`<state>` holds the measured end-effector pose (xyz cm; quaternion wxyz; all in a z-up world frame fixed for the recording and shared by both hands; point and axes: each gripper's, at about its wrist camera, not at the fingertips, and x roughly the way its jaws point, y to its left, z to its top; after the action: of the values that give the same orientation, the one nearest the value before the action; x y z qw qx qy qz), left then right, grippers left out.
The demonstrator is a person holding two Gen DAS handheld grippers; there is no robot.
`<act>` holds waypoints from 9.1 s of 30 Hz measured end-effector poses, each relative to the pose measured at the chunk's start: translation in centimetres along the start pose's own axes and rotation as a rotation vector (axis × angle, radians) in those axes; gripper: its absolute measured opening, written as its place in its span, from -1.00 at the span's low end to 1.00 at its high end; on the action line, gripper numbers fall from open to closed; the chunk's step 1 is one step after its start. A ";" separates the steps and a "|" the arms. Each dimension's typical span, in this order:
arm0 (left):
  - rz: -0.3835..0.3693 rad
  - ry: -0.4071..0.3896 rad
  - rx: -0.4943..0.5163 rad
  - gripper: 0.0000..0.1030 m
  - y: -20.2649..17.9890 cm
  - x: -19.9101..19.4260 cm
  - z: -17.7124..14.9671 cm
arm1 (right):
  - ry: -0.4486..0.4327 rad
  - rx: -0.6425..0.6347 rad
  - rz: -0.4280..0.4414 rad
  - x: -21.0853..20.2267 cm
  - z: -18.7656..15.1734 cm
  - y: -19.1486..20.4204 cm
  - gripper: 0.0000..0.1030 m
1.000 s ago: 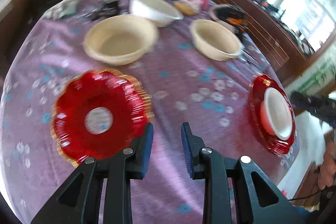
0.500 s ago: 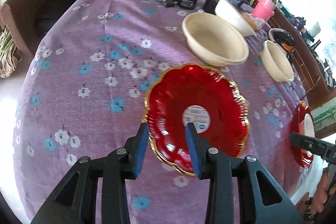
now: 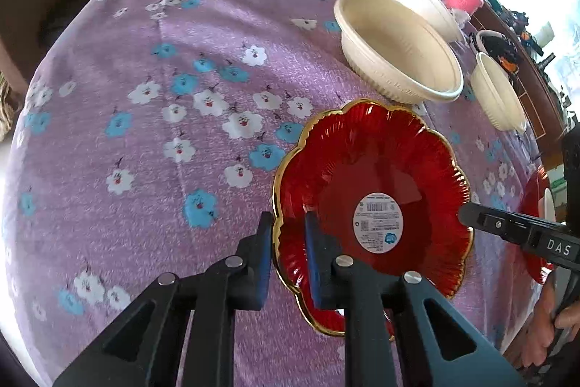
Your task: Organize plates and bowls
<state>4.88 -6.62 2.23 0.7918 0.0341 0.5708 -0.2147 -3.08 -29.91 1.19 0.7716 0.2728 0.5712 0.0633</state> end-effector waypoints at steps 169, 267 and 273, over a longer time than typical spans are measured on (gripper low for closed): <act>-0.043 0.013 0.313 -0.74 -13.5 1.1 4.7 | -0.111 0.270 0.013 -7.6 -3.5 -7.1 -0.57; -0.125 -0.113 0.387 -0.37 -27.4 -4.7 0.7 | -0.382 0.314 -0.098 -28.6 -9.5 -17.9 -0.32; -0.076 -0.115 0.278 -0.37 -21.3 -4.2 5.3 | -0.324 0.172 -0.060 -26.3 -4.0 -12.1 -0.32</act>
<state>0.46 -26.28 12.00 0.8021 0.1095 0.4901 -0.3232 -18.24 -49.46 16.72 0.8287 0.3272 0.4508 -0.0537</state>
